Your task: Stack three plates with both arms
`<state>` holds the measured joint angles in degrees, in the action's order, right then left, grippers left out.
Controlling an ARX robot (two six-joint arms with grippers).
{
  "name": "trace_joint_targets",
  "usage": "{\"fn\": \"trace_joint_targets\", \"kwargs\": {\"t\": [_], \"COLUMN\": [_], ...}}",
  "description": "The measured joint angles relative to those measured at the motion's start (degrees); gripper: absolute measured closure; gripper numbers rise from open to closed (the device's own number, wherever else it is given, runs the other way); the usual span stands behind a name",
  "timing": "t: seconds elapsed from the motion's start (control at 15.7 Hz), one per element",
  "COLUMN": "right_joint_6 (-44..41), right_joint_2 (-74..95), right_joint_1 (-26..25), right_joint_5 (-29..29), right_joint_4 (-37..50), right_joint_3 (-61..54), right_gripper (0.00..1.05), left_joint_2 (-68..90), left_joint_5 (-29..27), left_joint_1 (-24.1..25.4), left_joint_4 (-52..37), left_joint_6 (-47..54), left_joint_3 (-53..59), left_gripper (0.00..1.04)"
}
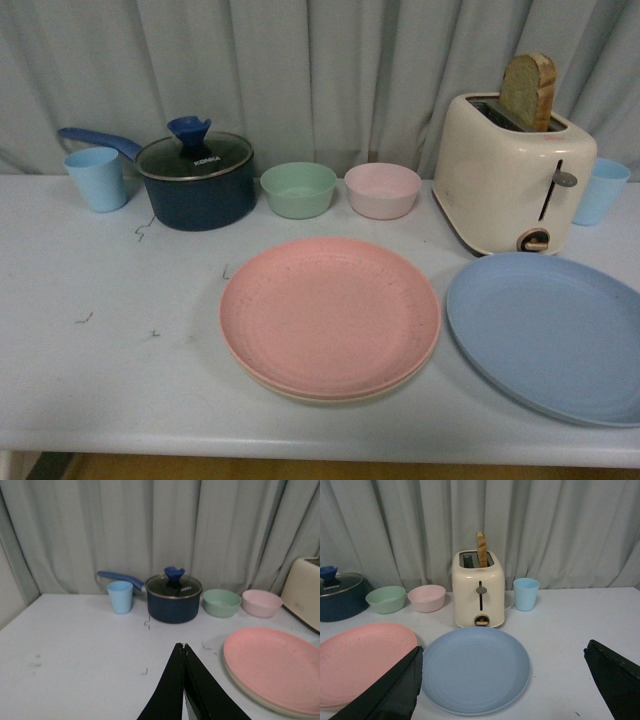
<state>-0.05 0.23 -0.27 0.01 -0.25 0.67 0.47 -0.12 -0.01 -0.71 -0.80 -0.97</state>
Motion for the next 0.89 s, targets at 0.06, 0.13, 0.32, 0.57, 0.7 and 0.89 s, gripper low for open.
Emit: {"fn": "trace_joint_targets", "kwargs": {"t": [0.06, 0.13, 0.32, 0.57, 0.7, 0.89], "right_joint_6": [0.0, 0.0, 4.7, 0.2, -3.2, -6.9], "right_joint_2": [0.0, 0.0, 19.4, 51.3, 66.3, 87.0], "right_joint_1": [0.0, 0.0, -5.8, -16.8, -17.8, -18.3], "right_joint_5": [0.0, 0.0, -12.1, -15.4, -14.6, -11.8], "right_joint_4": [0.1, 0.0, -16.9, -0.9, 5.3, 11.6], "right_joint_3": [0.0, 0.0, 9.0, 18.9, 24.7, 35.1], "right_gripper": [0.06, 0.06, 0.06, 0.06, 0.06, 0.06], "left_joint_2": [0.0, 0.0, 0.0, 0.0, 0.0, 0.0], "left_joint_5": [0.1, 0.1, 0.1, 0.1, 0.1, 0.1], "left_joint_1": [0.0, 0.0, 0.0, 0.0, 0.0, 0.0], "left_joint_4": [1.4, 1.1, 0.9, 0.9, 0.9, 0.9], "left_joint_6": [0.0, 0.0, 0.0, 0.0, 0.0, 0.0], "left_joint_3": [0.3, 0.3, 0.3, 0.3, 0.3, 0.3], "left_gripper": [1.03, 0.98, 0.59, 0.10, 0.07, 0.07]}}
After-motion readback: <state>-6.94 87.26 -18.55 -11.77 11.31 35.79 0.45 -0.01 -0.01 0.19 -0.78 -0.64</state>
